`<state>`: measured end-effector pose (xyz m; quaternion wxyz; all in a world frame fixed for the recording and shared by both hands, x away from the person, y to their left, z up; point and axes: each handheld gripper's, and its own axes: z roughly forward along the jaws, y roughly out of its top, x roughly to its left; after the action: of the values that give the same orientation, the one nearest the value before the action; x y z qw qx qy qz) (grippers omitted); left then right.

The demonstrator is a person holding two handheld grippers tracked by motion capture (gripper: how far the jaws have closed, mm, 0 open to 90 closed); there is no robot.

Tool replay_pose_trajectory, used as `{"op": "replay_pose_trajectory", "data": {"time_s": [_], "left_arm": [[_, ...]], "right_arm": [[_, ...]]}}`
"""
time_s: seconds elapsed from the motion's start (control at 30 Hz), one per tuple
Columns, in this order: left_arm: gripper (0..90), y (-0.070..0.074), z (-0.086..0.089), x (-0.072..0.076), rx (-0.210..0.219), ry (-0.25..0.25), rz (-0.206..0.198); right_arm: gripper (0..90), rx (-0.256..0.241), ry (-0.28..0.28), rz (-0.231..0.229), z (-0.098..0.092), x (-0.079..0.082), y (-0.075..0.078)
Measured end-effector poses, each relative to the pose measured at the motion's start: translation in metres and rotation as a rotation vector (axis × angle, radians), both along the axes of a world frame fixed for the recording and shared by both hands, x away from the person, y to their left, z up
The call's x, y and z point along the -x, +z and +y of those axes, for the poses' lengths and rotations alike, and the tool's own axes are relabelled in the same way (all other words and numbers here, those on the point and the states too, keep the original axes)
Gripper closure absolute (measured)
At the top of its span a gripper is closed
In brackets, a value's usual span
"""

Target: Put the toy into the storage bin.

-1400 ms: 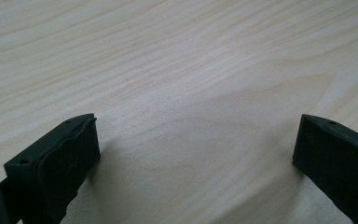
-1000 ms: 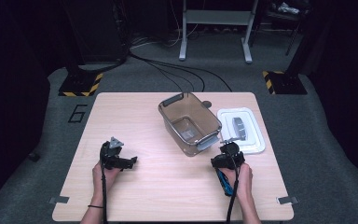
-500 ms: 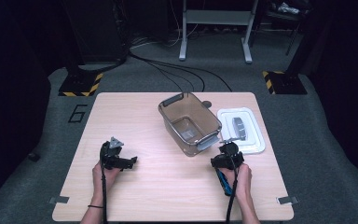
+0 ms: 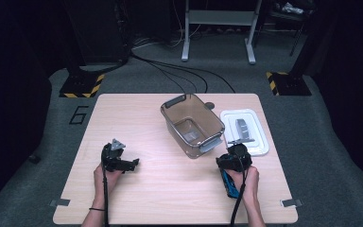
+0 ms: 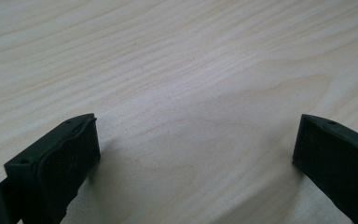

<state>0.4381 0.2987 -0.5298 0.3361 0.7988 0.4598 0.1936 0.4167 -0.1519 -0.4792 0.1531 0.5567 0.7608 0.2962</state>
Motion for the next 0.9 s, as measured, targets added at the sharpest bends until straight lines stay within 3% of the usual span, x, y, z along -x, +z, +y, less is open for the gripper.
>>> {"op": "replay_pose_trajectory", "data": {"time_s": [0.47,0.9], "left_arm": [[0.4,0.000,0.000,0.000,0.001,0.001,-0.002],[0.4,0.000,0.000,0.000,-0.001,0.000,-0.001]], "right_arm": [[24.1,-0.033,-0.019,-0.129,-0.010,0.018,0.034],[24.0,-0.034,-0.034,-0.187,-0.022,0.019,0.056]]}}
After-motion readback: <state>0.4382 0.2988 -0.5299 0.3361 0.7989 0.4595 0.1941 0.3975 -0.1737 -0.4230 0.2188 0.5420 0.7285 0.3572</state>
